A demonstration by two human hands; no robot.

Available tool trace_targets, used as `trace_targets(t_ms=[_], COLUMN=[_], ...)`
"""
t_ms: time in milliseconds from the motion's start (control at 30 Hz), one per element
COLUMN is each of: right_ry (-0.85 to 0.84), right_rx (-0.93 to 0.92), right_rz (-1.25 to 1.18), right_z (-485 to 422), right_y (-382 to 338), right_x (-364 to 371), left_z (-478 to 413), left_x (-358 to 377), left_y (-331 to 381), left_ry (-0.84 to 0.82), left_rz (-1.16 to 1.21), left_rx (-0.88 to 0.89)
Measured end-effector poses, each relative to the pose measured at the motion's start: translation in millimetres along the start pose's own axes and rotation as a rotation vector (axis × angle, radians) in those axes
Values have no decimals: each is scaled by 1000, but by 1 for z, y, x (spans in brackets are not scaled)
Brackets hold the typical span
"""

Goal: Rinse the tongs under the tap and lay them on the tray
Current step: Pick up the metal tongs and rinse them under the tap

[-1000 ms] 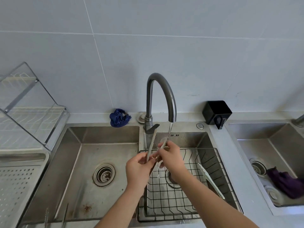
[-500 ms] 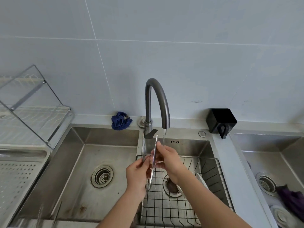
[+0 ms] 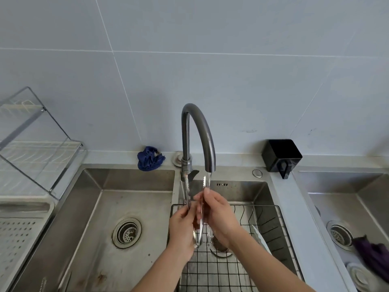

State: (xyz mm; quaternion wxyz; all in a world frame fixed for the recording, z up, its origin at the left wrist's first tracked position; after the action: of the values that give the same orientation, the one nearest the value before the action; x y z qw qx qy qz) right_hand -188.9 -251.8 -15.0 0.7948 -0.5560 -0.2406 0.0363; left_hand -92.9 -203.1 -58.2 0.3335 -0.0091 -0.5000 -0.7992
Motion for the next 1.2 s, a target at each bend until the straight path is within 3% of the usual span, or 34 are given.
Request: trace_targets(t_ms=[233,333,533,667,967,1200], right_ry=[85,146,168,163,217,71], right_rx=[20,4,-29,-60,-88,-10], right_rz=[144,78,130,170,173,164], right_z=[23,29,36,37,42,31], right_y=[21,23,15,12,14,17], right_x=[2,1,-4,-6,-14,10], left_z=[-14,-14,-16,-18,-13,-16], left_x=[-1,10,13,15,18,-8], left_y=[33,39,32,43,22,41], left_ry=[108,28,66,129,22,164], left_rz=[-265,-388,-240,-299,-275,-286], left_rx=[165,225,193,258,141,241])
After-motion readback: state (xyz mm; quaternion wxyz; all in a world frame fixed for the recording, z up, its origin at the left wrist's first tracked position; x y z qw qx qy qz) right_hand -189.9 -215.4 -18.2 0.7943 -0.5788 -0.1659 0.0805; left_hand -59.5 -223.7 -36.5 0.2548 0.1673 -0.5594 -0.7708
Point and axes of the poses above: each hand's wrist, its own z-axis away from the middle knuckle, its own x-axis out of the palm, y = z × x, the point moved 7 cm from there along -z, towards the middle knuckle, and after that the axes turned 1 degree about z, right-handed, at the moved point
